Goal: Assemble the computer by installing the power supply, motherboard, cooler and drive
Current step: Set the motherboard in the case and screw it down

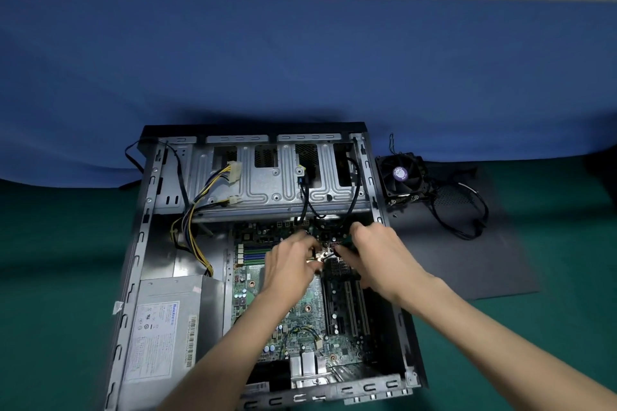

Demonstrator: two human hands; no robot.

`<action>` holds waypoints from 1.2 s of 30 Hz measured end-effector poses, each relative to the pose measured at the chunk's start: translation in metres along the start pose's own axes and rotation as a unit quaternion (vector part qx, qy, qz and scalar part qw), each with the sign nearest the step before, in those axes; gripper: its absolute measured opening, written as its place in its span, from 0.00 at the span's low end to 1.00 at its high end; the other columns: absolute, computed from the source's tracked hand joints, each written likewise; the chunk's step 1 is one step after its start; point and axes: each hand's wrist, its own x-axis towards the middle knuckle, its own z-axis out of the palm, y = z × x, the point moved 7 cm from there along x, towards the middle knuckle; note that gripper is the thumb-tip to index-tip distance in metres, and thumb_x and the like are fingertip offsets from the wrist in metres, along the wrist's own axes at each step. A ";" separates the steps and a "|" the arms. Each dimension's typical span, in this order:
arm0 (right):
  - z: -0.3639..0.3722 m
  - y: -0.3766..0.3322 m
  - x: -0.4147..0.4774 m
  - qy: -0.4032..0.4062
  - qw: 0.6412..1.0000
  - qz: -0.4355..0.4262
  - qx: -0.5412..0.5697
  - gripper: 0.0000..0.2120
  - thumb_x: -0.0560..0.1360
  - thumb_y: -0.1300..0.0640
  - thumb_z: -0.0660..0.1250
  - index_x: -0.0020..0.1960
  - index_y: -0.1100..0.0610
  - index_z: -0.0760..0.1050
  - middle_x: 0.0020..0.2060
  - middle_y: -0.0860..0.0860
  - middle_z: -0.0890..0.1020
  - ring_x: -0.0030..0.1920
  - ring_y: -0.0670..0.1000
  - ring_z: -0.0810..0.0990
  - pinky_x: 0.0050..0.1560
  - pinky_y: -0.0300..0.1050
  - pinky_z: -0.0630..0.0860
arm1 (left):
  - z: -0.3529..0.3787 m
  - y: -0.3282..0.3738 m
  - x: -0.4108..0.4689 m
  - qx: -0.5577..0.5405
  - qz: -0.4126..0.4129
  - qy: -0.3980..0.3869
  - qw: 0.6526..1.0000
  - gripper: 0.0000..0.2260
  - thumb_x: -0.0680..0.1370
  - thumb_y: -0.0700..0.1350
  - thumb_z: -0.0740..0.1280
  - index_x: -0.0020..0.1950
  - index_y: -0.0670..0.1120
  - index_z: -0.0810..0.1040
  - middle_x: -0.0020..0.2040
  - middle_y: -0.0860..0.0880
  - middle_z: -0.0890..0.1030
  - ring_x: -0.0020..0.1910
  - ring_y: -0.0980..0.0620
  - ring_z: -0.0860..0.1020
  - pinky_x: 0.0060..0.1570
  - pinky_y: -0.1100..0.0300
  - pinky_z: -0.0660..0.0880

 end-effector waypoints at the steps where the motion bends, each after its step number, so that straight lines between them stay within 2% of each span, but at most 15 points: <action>1: 0.000 0.001 0.002 0.002 1.000 0.017 0.016 0.14 0.81 0.52 0.60 0.40 0.57 0.63 0.34 0.51 0.68 0.42 0.60 0.79 0.37 0.47 0.68 | 0.001 0.004 -0.001 -0.029 -0.001 -0.013 1.000 0.17 0.70 0.48 0.75 0.58 0.50 0.79 0.58 0.50 0.78 0.49 0.51 0.78 0.51 0.56 0.76; 3: -0.001 0.003 0.005 0.015 0.998 0.052 0.026 0.15 0.81 0.51 0.58 0.39 0.56 0.63 0.36 0.54 0.72 0.44 0.61 0.78 0.38 0.47 0.67 | 0.003 0.015 -0.003 -0.090 0.007 -0.028 0.996 0.17 0.69 0.49 0.75 0.57 0.49 0.79 0.57 0.49 0.78 0.54 0.48 0.77 0.53 0.50 0.76; 6: 0.000 0.003 0.006 0.037 0.995 0.093 -0.007 0.18 0.82 0.47 0.54 0.39 0.57 0.65 0.42 0.57 0.79 0.47 0.61 0.78 0.38 0.46 0.64 | 0.003 0.027 -0.004 -0.101 0.021 -0.010 0.995 0.09 0.72 0.47 0.72 0.49 0.44 0.80 0.48 0.49 0.80 0.46 0.46 0.77 0.45 0.52 0.75; 10: -0.001 0.003 0.006 0.003 0.994 0.107 0.014 0.20 0.81 0.43 0.55 0.38 0.56 0.64 0.37 0.53 0.74 0.44 0.60 0.78 0.38 0.46 0.67 | 0.001 0.027 -0.008 -0.087 0.023 0.000 0.996 0.05 0.76 0.46 0.68 0.46 0.45 0.81 0.46 0.49 0.82 0.42 0.45 0.78 0.39 0.55 0.72; 13: -0.001 -0.004 0.006 -0.039 0.998 0.034 -0.029 0.13 0.80 0.48 0.59 0.51 0.58 0.67 0.47 0.56 0.79 0.48 0.61 0.79 0.39 0.47 0.65 | 0.002 0.025 -0.008 -0.126 0.035 -0.029 0.991 0.09 0.76 0.41 0.66 0.53 0.50 0.82 0.52 0.51 0.82 0.50 0.47 0.79 0.46 0.52 0.76; 15: 0.001 -0.008 0.002 -0.045 0.998 0.007 -0.050 0.08 0.82 0.53 0.56 0.51 0.59 0.66 0.49 0.58 0.80 0.49 0.61 0.78 0.38 0.46 0.63 | 0.004 0.025 -0.010 -0.154 0.025 -0.051 0.986 0.14 0.77 0.45 0.67 0.62 0.53 0.78 0.57 0.53 0.81 0.55 0.49 0.79 0.51 0.51 0.77; 17: 0.005 -0.010 -0.002 -0.040 0.998 0.023 -0.042 0.10 0.82 0.53 0.55 0.52 0.59 0.68 0.50 0.58 0.79 0.51 0.60 0.78 0.39 0.46 0.64 | 0.003 0.022 -0.012 -0.174 -0.006 -0.038 0.984 0.18 0.74 0.47 0.70 0.63 0.58 0.77 0.53 0.52 0.83 0.51 0.50 0.80 0.48 0.51 0.78; 20: 0.010 -0.011 -0.002 -0.034 0.996 0.078 -0.035 0.11 0.82 0.53 0.56 0.49 0.59 0.71 0.50 0.57 0.79 0.52 0.59 0.78 0.41 0.47 0.66 | 0.002 0.025 -0.011 -0.139 -0.002 -0.028 0.990 0.11 0.72 0.39 0.64 0.47 0.55 0.79 0.45 0.49 0.83 0.44 0.46 0.79 0.42 0.49 0.78; 22: 0.007 -0.007 -0.002 -0.036 0.994 0.097 -0.046 0.12 0.81 0.52 0.56 0.42 0.56 0.67 0.48 0.56 0.80 0.51 0.59 0.78 0.40 0.46 0.66 | 0.003 0.029 -0.011 -0.109 0.011 -0.054 0.992 0.14 0.72 0.34 0.62 0.39 0.55 0.73 0.43 0.49 0.82 0.44 0.45 0.78 0.42 0.48 0.77; 24: 0.004 -0.005 -0.004 -0.050 0.993 0.087 -0.067 0.12 0.81 0.51 0.56 0.42 0.56 0.67 0.47 0.55 0.80 0.49 0.59 0.79 0.39 0.46 0.65 | 0.005 0.032 -0.011 -0.099 0.023 -0.073 0.992 0.15 0.72 0.33 0.61 0.42 0.54 0.75 0.42 0.48 0.82 0.43 0.44 0.78 0.42 0.48 0.78; 28: 0.010 -0.015 -0.004 -0.058 0.991 0.020 -0.119 0.10 0.82 0.53 0.55 0.55 0.60 0.69 0.52 0.56 0.80 0.52 0.60 0.79 0.40 0.47 0.63 | 0.006 0.027 -0.009 -0.116 0.028 -0.078 0.990 0.17 0.74 0.36 0.63 0.58 0.53 0.78 0.43 0.46 0.82 0.42 0.42 0.78 0.42 0.48 0.78; 31: 0.009 -0.013 -0.001 -0.046 0.996 0.056 -0.052 0.09 0.81 0.53 0.56 0.47 0.58 0.67 0.50 0.57 0.79 0.52 0.60 0.78 0.41 0.46 0.64 | 0.006 0.025 -0.008 -0.151 0.017 -0.081 0.985 0.18 0.73 0.34 0.66 0.60 0.50 0.79 0.46 0.48 0.83 0.46 0.47 0.80 0.46 0.50 0.79; 33: 0.007 -0.006 -0.003 -0.030 0.994 0.103 -0.011 0.12 0.81 0.52 0.57 0.41 0.56 0.64 0.42 0.55 0.76 0.45 0.59 0.76 0.40 0.46 0.67 | 0.006 0.011 -0.010 -0.196 -0.045 -0.060 0.978 0.20 0.74 0.36 0.70 0.65 0.48 0.77 0.49 0.51 0.82 0.48 0.53 0.80 0.51 0.52 0.79; 34: 0.008 -0.003 -0.006 -0.021 0.992 0.124 0.004 0.14 0.81 0.51 0.57 0.39 0.56 0.63 0.38 0.53 0.72 0.41 0.58 0.74 0.39 0.47 0.67 | 0.005 0.002 -0.012 -0.179 -0.079 -0.047 0.980 0.21 0.74 0.37 0.70 0.66 0.49 0.75 0.50 0.52 0.82 0.48 0.55 0.80 0.51 0.56 0.78; 36: 0.010 -0.003 -0.012 0.003 0.990 0.139 0.015 0.17 0.81 0.53 0.57 0.34 0.55 0.60 0.33 0.50 0.68 0.38 0.56 0.69 0.38 0.47 0.67 | 0.003 -0.013 -0.020 -0.052 -0.100 -0.052 0.992 0.19 0.76 0.42 0.69 0.66 0.52 0.75 0.51 0.53 0.81 0.46 0.56 0.78 0.45 0.61 0.75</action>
